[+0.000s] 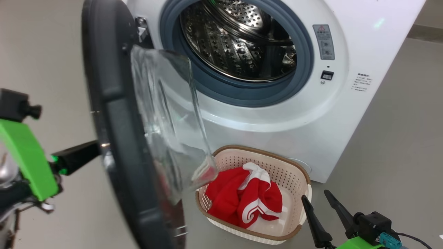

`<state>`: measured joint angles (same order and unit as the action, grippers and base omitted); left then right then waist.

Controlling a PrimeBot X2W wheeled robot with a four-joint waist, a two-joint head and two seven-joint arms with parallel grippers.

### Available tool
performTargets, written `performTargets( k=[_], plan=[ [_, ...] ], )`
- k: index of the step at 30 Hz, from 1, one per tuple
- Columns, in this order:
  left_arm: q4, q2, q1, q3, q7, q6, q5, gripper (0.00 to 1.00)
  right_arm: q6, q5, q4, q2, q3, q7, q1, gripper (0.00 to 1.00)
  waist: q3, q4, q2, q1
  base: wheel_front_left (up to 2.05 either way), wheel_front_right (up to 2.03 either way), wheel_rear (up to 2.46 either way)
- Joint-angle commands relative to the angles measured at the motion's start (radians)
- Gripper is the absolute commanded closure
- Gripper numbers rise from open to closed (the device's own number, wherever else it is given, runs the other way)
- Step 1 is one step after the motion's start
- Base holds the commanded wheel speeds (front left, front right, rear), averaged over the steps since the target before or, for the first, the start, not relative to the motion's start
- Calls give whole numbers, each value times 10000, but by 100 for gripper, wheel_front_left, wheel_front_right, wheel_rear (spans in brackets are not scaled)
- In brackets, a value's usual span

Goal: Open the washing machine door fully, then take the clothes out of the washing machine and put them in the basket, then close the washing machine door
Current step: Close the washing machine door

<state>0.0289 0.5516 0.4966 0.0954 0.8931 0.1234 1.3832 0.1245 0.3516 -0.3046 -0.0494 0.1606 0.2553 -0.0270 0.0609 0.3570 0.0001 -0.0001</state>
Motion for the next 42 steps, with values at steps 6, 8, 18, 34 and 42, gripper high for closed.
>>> performTargets(
  k=[6,8,18,34,42],
  plan=[
    [-783,34,789,270,-911,73,-38,100,62,-52,302,-9,112,65,350,0,173,-266,-1,1,0,0,0],
    [-780,-19,868,426,-1211,73,-92,100,62,-55,298,-9,104,65,376,0,200,-322,-1,1,0,0,0],
    [-677,169,920,963,-2117,73,-149,100,62,-37,288,-9,26,65,380,0,209,-386,-1,1,0,0,0],
    [-211,553,-279,1176,-3654,73,-313,100,62,-16,285,-9,59,65,180,0,-92,-315,-1,1,0,0,0],
    [242,580,-1418,1207,-4845,73,-285,69,62,-64,290,-9,56,65,76,0,-241,-244,-1,1,0,0,0]
  ],
)
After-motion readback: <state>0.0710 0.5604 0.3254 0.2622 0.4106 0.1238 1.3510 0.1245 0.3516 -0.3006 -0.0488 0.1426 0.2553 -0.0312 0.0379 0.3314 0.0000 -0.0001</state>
